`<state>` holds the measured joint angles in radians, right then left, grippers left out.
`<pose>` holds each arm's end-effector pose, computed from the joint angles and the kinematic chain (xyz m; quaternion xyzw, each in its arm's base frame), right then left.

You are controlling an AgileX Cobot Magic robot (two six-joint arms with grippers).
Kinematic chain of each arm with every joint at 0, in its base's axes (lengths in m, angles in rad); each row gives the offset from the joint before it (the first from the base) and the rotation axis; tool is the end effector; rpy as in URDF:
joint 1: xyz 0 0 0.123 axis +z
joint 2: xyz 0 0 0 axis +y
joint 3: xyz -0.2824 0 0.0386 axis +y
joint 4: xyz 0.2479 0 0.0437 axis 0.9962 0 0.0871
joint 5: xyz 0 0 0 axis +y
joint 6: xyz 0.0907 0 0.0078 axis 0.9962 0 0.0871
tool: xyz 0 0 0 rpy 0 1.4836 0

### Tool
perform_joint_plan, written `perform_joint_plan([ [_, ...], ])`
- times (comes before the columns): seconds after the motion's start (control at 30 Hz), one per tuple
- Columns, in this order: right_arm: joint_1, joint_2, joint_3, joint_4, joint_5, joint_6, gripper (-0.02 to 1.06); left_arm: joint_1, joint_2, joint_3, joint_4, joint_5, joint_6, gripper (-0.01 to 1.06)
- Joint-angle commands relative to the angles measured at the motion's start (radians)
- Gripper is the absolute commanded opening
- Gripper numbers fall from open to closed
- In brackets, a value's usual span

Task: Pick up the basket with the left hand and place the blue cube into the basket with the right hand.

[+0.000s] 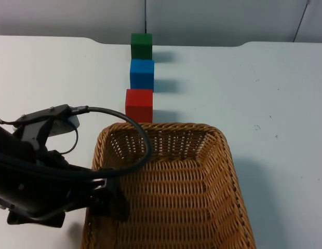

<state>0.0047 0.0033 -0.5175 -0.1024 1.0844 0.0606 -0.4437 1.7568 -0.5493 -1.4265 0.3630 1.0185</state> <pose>-0.0076 -0.0083 0.2805 0.0268 0.8542 -0.0342 0.5182 0.2138 -0.1372 0.0986 0.0571 0.9637 -0.2389 0.1051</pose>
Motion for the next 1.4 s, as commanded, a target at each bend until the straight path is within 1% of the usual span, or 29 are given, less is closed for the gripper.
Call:
perform_joint_plan([
  [0.0, -0.007, -0.003, 0.008, -0.008, -0.007, 0.001, 1.04, -0.008, -0.002, 0.004, -0.01, 0.009, 0.0, 1.04],
  [0.2, -0.007, -0.003, 0.008, -0.008, -0.007, 0.001, 1.04, -0.008, 0.002, 0.004, -0.007, 0.005, 0.0, 1.03],
  [0.23, -0.007, -0.003, 0.008, -0.008, -0.007, 0.001, 1.04, -0.008, 0.002, 0.004, -0.007, 0.005, -0.002, 0.99],
  [0.27, -0.007, -0.003, 0.008, -0.008, -0.007, 0.001, 1.04, -0.008, 0.002, 0.004, -0.007, 0.005, -0.009, 0.93],
  [0.3, -0.007, -0.003, 0.008, -0.008, -0.007, 0.001, 1.04, -0.008, 0.002, 0.004, -0.007, 0.005, -0.009, 0.93],
  [0.47, -0.007, -0.003, 0.008, -0.008, -0.007, 0.001, 1.04, -0.008, 0.002, 0.004, -0.01, 0.009, -0.015, 0.54],
  [0.5, -0.007, -0.003, 0.008, -0.008, -0.007, 0.001, 1.04, -0.008, 0.002, 0.004, -0.01, 0.009, -0.015, 0.54],
  [0.6, -0.007, -0.003, 0.008, -0.008, -0.007, 0.001, 1.04, -0.008, 0.002, 0.004, -0.017, 0.009, -0.017, 0.29],
  [0.63, -0.007, -0.003, 0.008, -0.008, -0.007, 0.001, 1.04, -0.008, 0.002, 0.004, -0.017, 0.009, -0.017, 0.29],
  [0.7, -0.007, -0.003, 0.008, -0.008, -0.007, 0.001, 1.04, -0.008, 0.0, 0.004, -0.056, 0.011, -0.017, 0.11],
  [0.73, -0.007, -0.003, 0.008, -0.008, -0.007, 0.001, 1.04, -0.008, 0.0, 0.004, -0.06, 0.013, -0.017, 0.08],
  [0.77, -0.007, -0.003, 0.008, -0.008, -0.007, 0.001, 1.04, -0.008, 0.0, 0.004, -0.076, 0.013, -0.017, 0.0],
  [1.07, -0.007, -0.003, 0.008, -0.008, -0.007, 0.001, 1.04, -0.008, 0.0, 0.004, -0.087, 0.021, -0.017, 0.0],
  [1.23, -0.007, -0.003, 0.008, -0.008, -0.007, 0.001, 1.04, -0.005, -0.045, 0.004, -0.084, 0.041, -0.017, 0.0],
  [1.37, -0.007, -0.003, 0.008, -0.008, -0.007, 0.001, 1.04, 0.017, -0.149, 0.004, -0.079, 0.098, -0.017, 0.0],
])
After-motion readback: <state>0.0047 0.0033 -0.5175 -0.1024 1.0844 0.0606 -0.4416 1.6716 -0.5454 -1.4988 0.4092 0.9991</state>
